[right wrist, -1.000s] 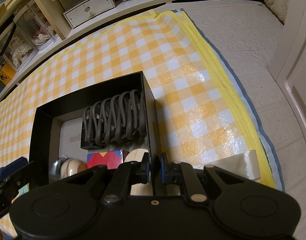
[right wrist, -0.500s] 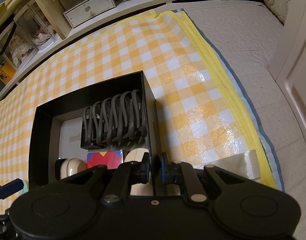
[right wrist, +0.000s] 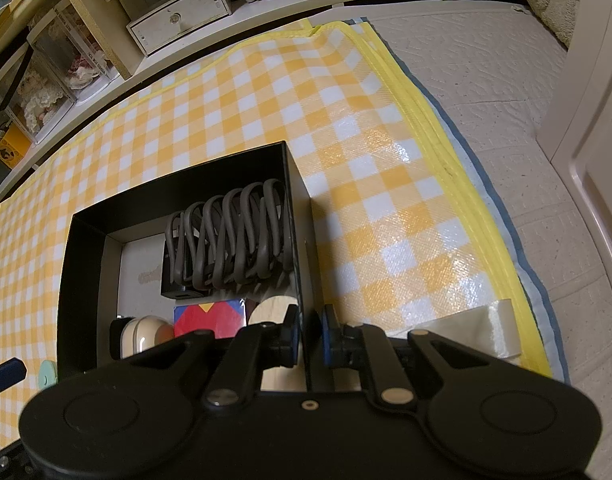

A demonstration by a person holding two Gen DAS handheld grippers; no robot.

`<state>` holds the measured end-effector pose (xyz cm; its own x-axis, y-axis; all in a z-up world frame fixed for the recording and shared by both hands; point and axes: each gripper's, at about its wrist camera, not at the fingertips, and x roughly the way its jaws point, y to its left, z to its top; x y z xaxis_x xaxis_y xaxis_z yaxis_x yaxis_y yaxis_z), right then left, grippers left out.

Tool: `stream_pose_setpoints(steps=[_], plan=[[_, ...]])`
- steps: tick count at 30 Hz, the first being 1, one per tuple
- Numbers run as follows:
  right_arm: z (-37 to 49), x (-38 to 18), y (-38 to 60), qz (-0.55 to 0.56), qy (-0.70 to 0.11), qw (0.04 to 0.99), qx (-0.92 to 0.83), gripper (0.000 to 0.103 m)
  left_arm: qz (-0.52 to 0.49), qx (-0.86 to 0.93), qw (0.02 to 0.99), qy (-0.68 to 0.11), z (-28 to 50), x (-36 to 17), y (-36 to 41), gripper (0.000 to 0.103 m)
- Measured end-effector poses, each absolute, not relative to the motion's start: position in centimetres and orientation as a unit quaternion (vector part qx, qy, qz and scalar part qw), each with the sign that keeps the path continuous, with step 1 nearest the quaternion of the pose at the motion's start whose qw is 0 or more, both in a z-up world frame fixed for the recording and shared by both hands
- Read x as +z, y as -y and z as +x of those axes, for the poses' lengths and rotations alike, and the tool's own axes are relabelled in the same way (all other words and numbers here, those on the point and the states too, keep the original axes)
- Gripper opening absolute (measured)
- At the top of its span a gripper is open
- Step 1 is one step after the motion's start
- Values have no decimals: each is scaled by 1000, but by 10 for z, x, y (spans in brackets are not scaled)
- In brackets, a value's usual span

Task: Organize rigid objects
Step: 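Move the open left gripper to the mint-green tape measure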

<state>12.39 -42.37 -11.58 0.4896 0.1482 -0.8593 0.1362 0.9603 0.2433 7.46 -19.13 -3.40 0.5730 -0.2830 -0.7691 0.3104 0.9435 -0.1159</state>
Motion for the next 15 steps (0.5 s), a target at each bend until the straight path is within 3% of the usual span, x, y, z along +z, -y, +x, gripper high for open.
stream_pose_setpoints(steps=[15], plan=[[124,-116,424,141,-505,851,3,12,28,-142,895,-422,74,-33,166,103]])
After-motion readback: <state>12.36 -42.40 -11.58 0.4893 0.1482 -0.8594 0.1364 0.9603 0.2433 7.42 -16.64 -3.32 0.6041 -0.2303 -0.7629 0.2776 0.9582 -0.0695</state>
